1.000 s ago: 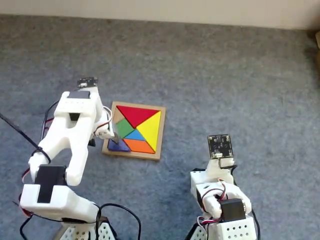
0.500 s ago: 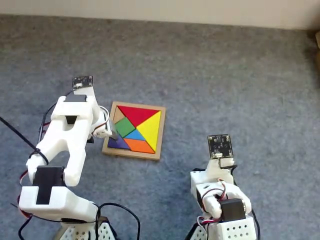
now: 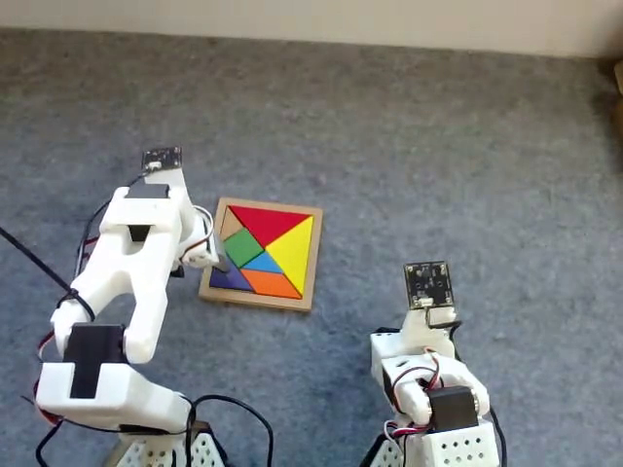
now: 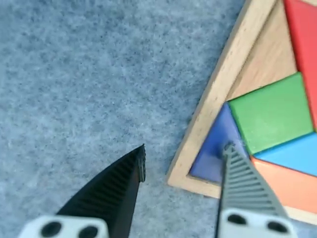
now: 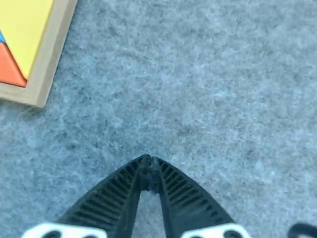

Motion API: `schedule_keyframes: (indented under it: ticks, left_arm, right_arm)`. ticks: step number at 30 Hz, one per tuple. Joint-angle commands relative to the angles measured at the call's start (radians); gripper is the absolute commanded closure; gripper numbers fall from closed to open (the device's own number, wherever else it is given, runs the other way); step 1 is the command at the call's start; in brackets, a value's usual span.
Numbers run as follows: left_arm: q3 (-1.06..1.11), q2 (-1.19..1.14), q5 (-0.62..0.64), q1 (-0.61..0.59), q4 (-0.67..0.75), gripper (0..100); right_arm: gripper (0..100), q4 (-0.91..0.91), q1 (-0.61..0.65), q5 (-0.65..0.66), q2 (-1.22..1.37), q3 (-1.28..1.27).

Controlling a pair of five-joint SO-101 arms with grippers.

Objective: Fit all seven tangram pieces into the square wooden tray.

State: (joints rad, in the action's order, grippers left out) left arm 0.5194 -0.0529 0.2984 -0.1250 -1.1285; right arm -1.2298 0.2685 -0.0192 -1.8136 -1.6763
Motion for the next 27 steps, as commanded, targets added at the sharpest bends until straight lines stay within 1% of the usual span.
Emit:
schedule_keyframes:
  ticks: [1,2,4,6,9,13,22,27]
  left_arm:
    - [-0.004,0.028,0.012,-0.007,0.015,95]
    - [-0.01,0.03,0.012,-0.005,0.015,100]
    - [-0.019,0.03,0.015,-0.007,0.009,97]
    - [-0.025,0.03,0.017,-0.015,0.011,100]
    - [-0.019,0.045,0.018,-0.015,0.011,100]
    - [0.054,0.151,0.018,-0.028,0.02,100]
    - [0.377,0.513,0.012,-0.03,0.261,100]
    - [0.559,0.657,0.012,-0.024,0.473,100]
  right_arm:
    - [98.2,0.002,-0.01,-0.009,-0.015,-0.153]
    - [98.2,0.002,-0.01,-0.009,-0.015,-0.153]
    - [98.2,0.002,-0.01,-0.009,-0.015,-0.153]
    - [98.2,0.002,-0.01,-0.009,-0.015,-0.153]
    - [98.2,0.002,-0.01,-0.009,-0.015,-0.153]
    - [98.2,0.002,-0.01,-0.009,-0.015,-0.153]
    - [98.2,0.002,-0.01,-0.009,-0.015,-0.153]
    - [98.2,0.002,-0.01,-0.009,-0.015,-0.153]
